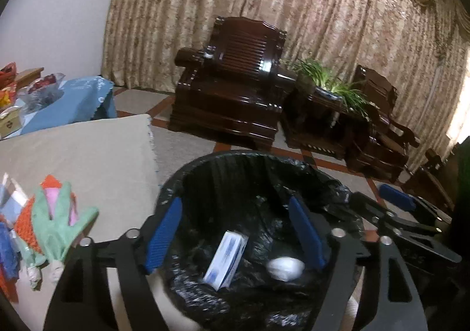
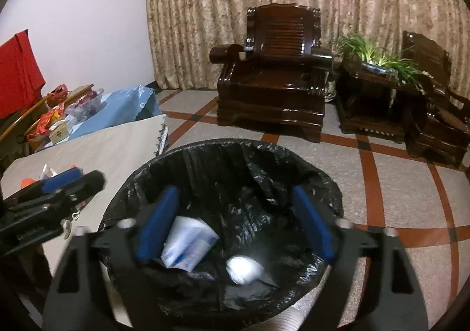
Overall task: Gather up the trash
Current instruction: 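Drop the box and tissue ball into the black bin with both grippers, then grasp the orange mesh scrubber with the left gripper while the right grasps the green glove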
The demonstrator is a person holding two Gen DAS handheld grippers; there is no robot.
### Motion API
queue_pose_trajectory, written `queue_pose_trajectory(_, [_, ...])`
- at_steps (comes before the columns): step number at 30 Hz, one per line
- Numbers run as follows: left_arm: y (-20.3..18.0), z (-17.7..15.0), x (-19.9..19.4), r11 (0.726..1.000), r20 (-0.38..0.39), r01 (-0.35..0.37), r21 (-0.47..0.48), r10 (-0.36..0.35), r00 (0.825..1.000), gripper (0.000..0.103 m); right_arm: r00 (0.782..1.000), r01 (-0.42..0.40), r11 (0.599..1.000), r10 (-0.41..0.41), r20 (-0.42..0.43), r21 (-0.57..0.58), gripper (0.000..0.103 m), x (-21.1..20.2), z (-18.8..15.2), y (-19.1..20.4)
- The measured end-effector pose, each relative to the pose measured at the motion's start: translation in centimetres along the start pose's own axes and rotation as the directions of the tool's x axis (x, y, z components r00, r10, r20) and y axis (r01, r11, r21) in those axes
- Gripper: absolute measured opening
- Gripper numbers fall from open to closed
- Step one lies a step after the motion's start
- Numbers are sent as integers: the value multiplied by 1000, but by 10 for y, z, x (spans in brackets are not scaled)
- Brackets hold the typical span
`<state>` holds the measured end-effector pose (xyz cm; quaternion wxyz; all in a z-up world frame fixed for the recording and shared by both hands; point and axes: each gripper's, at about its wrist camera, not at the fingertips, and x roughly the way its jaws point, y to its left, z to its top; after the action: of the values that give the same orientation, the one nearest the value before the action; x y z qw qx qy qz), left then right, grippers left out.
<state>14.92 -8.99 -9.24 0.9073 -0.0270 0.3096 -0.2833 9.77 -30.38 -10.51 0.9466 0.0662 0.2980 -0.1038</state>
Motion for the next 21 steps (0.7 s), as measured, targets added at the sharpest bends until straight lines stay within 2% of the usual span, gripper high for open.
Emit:
queue_pose_trajectory(2, [10, 0, -9, 999, 13, -33, -12, 33, 999, 88, 1000, -11, 1000, 11, 14, 11, 94, -3, 2, 3])
queue_pose_trajectory(4, [20, -1, -19, 997, 30, -76, -21, 77, 997, 93, 1000, -20, 1000, 20, 17, 16, 97, -5, 4, 8])
queue_pose_trajectory(10, [59, -10, -52, 978, 56, -204, -33, 205, 977, 97, 996, -91, 996, 91, 24, -18, 97, -8, 8, 44])
queue_pose_trajectory(13, [84, -19, -74, 958, 65, -283, -38, 285, 956, 97, 989, -142, 989, 143, 25, -46, 97, -7, 11, 72])
queue_pose_trajectory(15, [104, -27, -90, 937, 68, -346, -51, 349, 935, 97, 983, -181, 981, 183, 19, -75, 97, -5, 11, 95])
queue_pose_trajectory(21, [156, -46, -124, 873, 60, -479, -91, 485, 872, 97, 958, -284, 945, 286, -14, -164, 97, 7, 6, 166])
